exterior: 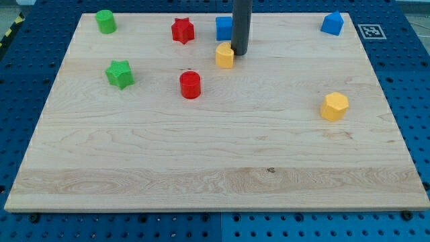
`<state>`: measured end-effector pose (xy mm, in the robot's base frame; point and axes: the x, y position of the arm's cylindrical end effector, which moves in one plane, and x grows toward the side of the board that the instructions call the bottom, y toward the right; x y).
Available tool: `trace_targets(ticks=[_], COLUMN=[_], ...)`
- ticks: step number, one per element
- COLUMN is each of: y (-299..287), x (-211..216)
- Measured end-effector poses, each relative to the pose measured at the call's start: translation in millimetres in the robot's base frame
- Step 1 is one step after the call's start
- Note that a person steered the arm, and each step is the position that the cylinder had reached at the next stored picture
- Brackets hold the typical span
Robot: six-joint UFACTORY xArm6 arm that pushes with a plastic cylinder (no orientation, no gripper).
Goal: Place the yellow heart right diagonally towards red circle
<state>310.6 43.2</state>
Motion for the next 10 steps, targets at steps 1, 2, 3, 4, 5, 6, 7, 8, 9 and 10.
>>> trace_targets(ticks=[1,2,3,4,5,6,7,8,9,10], y=[0.0,-3.1,-9.5,-9.7,-9.8,-9.5,-19.2,-34.9,-36.8,-42.7], x=[0.0,2.2,3.3,4.0,12.5,30.7,31.6,31.6,31.6,31.6])
